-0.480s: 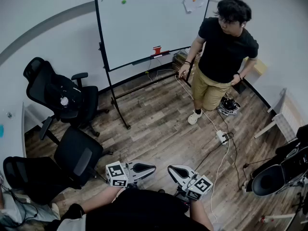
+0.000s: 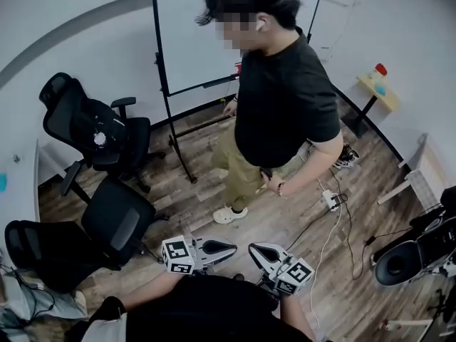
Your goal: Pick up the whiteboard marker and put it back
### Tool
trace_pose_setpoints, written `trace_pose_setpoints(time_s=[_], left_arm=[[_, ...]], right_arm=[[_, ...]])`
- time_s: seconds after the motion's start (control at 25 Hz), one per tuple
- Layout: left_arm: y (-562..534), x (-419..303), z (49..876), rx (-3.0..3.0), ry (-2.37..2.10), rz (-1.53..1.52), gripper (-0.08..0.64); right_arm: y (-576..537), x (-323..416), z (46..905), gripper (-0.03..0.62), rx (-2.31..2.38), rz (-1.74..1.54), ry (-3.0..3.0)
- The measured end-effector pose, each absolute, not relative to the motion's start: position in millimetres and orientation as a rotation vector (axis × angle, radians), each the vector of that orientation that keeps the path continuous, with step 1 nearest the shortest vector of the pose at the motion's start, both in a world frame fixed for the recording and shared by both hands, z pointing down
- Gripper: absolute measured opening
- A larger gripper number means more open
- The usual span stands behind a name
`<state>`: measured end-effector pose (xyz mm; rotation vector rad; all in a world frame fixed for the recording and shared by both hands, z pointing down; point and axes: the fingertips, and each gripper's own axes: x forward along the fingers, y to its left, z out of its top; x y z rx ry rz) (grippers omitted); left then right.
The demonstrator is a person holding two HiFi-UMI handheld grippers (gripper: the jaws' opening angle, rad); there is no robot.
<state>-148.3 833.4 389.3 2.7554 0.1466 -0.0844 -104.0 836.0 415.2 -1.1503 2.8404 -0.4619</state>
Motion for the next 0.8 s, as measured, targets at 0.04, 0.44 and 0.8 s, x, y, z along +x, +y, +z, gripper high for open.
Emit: trace_pose_setpoints(time_s=[0.04,0.44,0.8], left_arm=[[834,-149,390,2.756,0.147,-0.089,0.012],[836,-128,384,2.793,0.078,-0.086,0.012],[834,-87,390,2.781,-0.005,-0.07,0.012]], right_arm=[[837,-105,415,0.017,-1.152,-0.459,2.84],[848,-84,415,0.017,-1.186,-0.445,2.816],[854,-35,411,0.017,-1.198,-0.42,2.804]])
